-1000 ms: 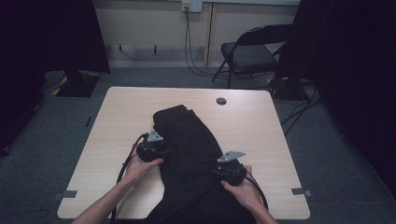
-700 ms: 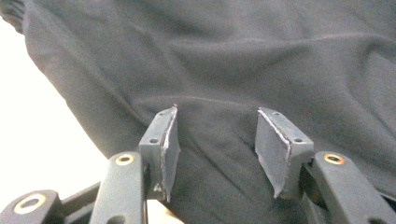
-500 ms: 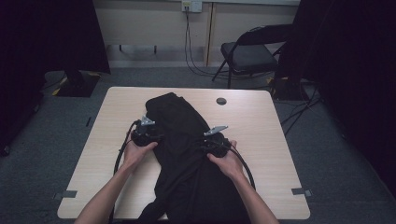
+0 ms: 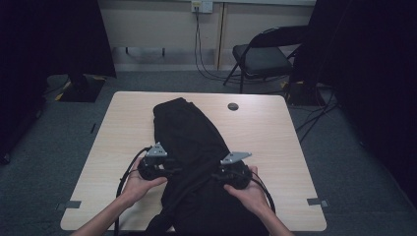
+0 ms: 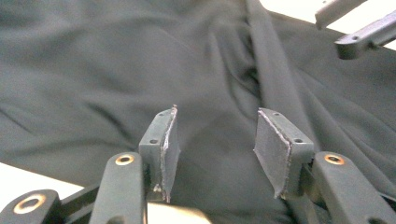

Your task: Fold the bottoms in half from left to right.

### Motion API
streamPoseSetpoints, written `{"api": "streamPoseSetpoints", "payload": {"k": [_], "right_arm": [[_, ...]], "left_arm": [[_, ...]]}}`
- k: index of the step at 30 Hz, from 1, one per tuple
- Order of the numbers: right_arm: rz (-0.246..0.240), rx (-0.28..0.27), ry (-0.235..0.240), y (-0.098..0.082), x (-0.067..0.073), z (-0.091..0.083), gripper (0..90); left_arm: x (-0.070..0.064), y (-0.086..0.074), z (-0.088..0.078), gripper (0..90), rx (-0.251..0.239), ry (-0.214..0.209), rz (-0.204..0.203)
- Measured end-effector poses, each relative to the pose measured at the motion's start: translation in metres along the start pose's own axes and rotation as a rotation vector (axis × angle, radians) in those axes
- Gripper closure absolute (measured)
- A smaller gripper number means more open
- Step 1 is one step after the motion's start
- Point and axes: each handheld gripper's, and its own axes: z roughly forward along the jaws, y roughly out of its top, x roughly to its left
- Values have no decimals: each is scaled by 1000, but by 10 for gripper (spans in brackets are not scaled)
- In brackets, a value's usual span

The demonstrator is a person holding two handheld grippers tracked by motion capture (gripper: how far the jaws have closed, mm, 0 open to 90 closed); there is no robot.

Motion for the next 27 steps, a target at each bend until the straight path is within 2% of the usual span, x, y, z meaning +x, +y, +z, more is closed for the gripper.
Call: {"api": "streamPoseSetpoints", "payload": {"k": [2,4,5,7,12,14,17,18,19,21,23,26,27], "right_arm": [[-20,24,-17,-14,5,-1,550],[-14,57,-30,-23,3,4,542],[1,65,-28,-26,0,6,536],[-8,66,-44,-27,-4,11,523],[-5,46,-62,-16,-16,25,519],[6,40,-71,-10,-20,31,519],[19,26,-85,-1,-29,41,519],[21,21,-90,2,-32,44,519],[26,18,-94,5,-35,48,519],[26,17,-97,10,-39,53,519],[31,25,-102,17,-43,58,517],[32,55,-125,23,-43,61,486],[32,62,-115,23,-41,60,472]], "left_arm": [[-2,-6,6,494,32,9,15],[-3,-8,15,486,81,31,32],[-3,-10,19,485,78,40,44],[-4,-6,23,500,93,88,71],[7,4,35,499,75,112,60],[14,10,39,503,75,135,38],[25,12,45,508,31,170,22],[30,14,47,512,26,169,18],[34,17,49,513,35,172,22],[44,24,53,519,46,187,-6],[51,26,57,521,25,211,-23],[54,32,59,521,49,205,-27],[54,33,58,521,64,213,-26]]}}
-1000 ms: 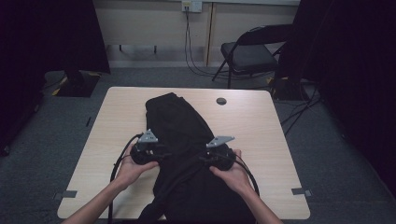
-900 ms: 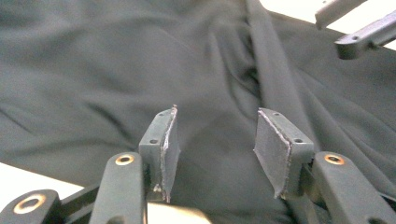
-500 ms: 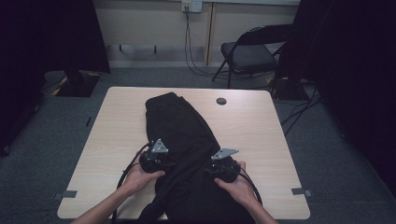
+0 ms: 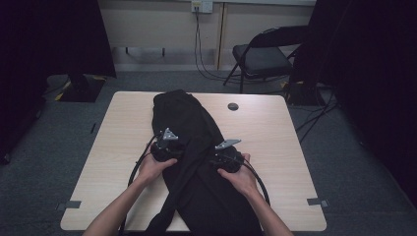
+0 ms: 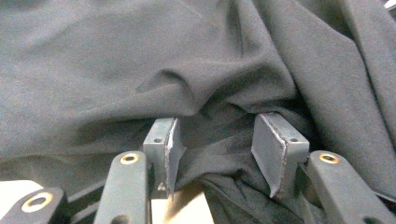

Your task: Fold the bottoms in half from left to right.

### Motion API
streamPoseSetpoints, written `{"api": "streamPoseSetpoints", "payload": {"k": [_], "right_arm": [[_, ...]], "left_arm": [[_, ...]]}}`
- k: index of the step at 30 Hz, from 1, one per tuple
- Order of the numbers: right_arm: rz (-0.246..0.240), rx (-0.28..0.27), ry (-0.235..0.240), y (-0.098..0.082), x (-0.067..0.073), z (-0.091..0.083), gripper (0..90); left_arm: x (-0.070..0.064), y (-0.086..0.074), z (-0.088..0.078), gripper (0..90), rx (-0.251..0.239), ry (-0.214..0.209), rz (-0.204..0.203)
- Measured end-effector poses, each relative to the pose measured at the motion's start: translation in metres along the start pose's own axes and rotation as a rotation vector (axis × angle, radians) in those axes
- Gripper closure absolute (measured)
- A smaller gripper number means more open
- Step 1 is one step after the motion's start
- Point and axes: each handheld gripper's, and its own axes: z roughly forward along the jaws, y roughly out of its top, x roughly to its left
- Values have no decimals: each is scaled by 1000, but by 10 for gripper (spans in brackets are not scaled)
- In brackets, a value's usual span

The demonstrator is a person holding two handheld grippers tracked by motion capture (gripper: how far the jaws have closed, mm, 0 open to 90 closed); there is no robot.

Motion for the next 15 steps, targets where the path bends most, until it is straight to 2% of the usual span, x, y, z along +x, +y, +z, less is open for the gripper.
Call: {"api": "streamPoseSetpoints", "payload": {"k": [1,2,4,7,9,10,13,14,15], "right_arm": [[-3,7,9,0,4,-4,457],[-12,-15,22,-1,10,-11,464],[-3,-66,78,0,24,-29,466],[-52,-117,158,2,57,-56,483],[-101,-128,199,3,83,-67,493],[-124,-122,227,3,96,-69,493],[-155,-112,325,2,130,-64,461],[-176,-105,346,1,140,-59,452],[-194,-92,370,1,150,-54,444]], "left_arm": [[0,0,-1,521,11,-4,-5],[0,-2,-2,518,4,-14,-8],[4,-5,-7,511,3,-42,-13],[8,-12,-20,492,-42,-56,-54],[8,-16,-29,490,-26,-73,-15],[7,-18,-31,489,-19,-72,11],[2,-29,-29,487,8,-70,22],[1,-30,-28,478,-9,-54,28],[1,-30,-27,477,-11,-47,17]]}}
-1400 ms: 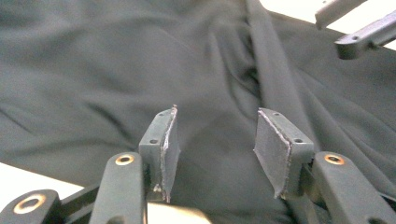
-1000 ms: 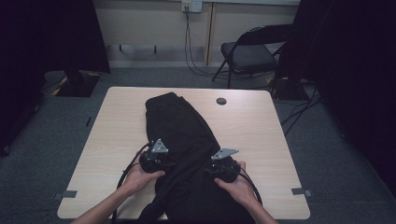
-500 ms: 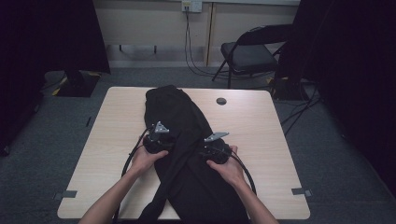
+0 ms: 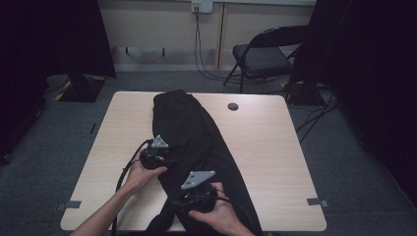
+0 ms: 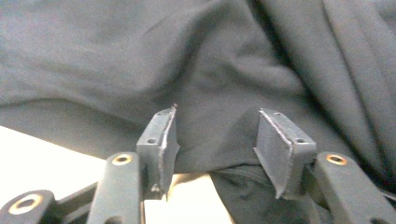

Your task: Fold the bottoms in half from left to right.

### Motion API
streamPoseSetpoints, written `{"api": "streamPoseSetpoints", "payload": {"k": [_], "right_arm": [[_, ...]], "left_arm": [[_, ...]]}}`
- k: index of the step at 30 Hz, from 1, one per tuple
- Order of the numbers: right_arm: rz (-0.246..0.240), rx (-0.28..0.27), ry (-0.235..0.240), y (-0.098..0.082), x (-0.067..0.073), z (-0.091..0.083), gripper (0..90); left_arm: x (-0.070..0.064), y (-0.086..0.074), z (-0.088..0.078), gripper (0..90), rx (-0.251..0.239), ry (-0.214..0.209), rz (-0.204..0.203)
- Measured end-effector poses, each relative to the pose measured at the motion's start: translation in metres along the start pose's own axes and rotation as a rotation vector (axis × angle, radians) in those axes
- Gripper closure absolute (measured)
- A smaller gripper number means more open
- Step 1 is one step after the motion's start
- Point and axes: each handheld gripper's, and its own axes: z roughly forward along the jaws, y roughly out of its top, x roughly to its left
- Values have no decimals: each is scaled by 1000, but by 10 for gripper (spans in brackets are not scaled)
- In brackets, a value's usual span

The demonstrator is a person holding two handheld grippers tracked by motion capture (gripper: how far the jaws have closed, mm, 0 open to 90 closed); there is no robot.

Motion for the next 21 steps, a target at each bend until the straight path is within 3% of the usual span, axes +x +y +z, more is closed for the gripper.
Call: {"api": "streamPoseSetpoints", "payload": {"k": [2,6,10,12,15,18,21], "right_arm": [[-9,5,57,2,12,13,430],[-40,15,127,5,26,26,391],[-68,49,157,-1,36,39,362],[-110,80,146,-6,40,44,354],[-115,96,103,-11,40,52,520],[-86,72,77,-12,33,51,796],[-56,27,81,-10,27,37,851]], "left_arm": [[-1,1,1,478,0,8,2],[2,-1,1,476,-13,-5,-7],[2,0,1,476,-10,-1,-3],[2,0,1,476,-11,-3,-3],[4,-1,2,476,-16,-7,-2],[4,-1,1,479,-18,-6,3],[5,-2,1,485,-21,-6,1]]}}
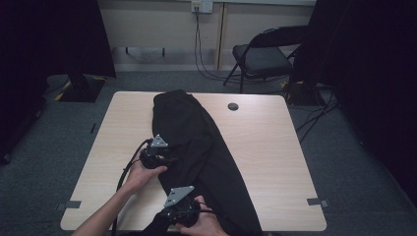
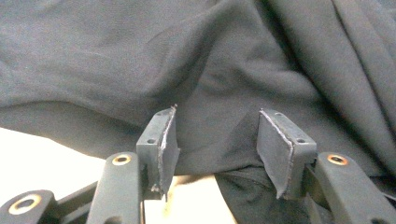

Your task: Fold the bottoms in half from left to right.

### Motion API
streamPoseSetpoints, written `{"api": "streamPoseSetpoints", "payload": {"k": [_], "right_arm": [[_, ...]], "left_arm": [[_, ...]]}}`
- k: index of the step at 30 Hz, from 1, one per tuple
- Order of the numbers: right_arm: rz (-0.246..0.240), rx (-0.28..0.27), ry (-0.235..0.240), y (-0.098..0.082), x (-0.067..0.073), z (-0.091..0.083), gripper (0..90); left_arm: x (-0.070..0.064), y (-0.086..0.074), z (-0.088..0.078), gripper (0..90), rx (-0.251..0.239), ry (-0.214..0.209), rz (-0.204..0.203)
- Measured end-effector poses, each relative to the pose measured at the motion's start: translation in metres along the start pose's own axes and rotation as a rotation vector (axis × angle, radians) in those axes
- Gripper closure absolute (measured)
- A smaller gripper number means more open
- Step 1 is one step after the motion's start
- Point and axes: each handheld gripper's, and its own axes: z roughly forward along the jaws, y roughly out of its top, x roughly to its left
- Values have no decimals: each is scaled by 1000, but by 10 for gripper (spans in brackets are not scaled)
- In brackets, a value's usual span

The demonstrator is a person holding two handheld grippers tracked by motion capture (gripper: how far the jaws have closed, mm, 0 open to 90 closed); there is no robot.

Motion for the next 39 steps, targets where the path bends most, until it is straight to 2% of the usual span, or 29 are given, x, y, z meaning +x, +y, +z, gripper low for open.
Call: {"api": "streamPoseSetpoints", "payload": {"k": [4,6,7,8,10,13,15,16,18,20,22,23,26,28,29,32,34,35,36,39], "right_arm": [[32,-98,-31,5,-8,-42,860],[56,-156,-73,4,-15,-68,861],[87,-190,-91,0,-20,-85,860],[108,-202,-103,-3,-24,-94,859],[150,-234,-164,-17,-34,-116,859],[222,-227,-249,-45,-49,-142,851],[277,-174,-310,-68,-62,-154,820],[293,-145,-311,-76,-66,-155,816],[310,-97,-344,-91,-70,-152,782],[328,-81,-342,-91,-70,-150,689],[301,-113,-343,-81,-64,-154,580],[291,-131,-348,-76,-61,-156,556],[243,-167,-359,-62,-47,-158,518],[242,-166,-360,-57,-42,-158,499],[244,-183,-354,-56,-41,-160,498],[268,-211,-339,-57,-48,-165,471],[240,-191,-362,-59,-49,-164,471],[248,-205,-347,-59,-50,-165,455],[274,-248,-306,-60,-52,-166,457],[270,-286,-287,-59,-55,-171,485]], "left_arm": [[2,0,0,495,-5,11,-2],[2,0,0,502,1,4,-8],[1,0,0,502,3,5,-12],[1,0,0,503,4,6,-12],[1,0,0,503,-2,13,-11],[0,0,1,504,-7,18,-18],[0,0,1,504,-3,15,-18],[1,0,1,503,-3,12,-16],[0,1,1,503,-4,16,-15],[0,1,1,503,-2,18,-14],[0,1,1,504,-4,16,-16],[-1,1,2,504,-8,15,-25],[0,1,1,509,-7,19,-20],[0,1,1,512,-9,19,-19],[1,1,1,515,-8,21,-18],[0,1,1,516,-8,19,-21],[1,1,1,516,-9,20,-18],[1,1,2,517,-13,18,-25],[1,1,2,519,-14,18,-25],[1,1,2,519,-16,17,-31]]}}
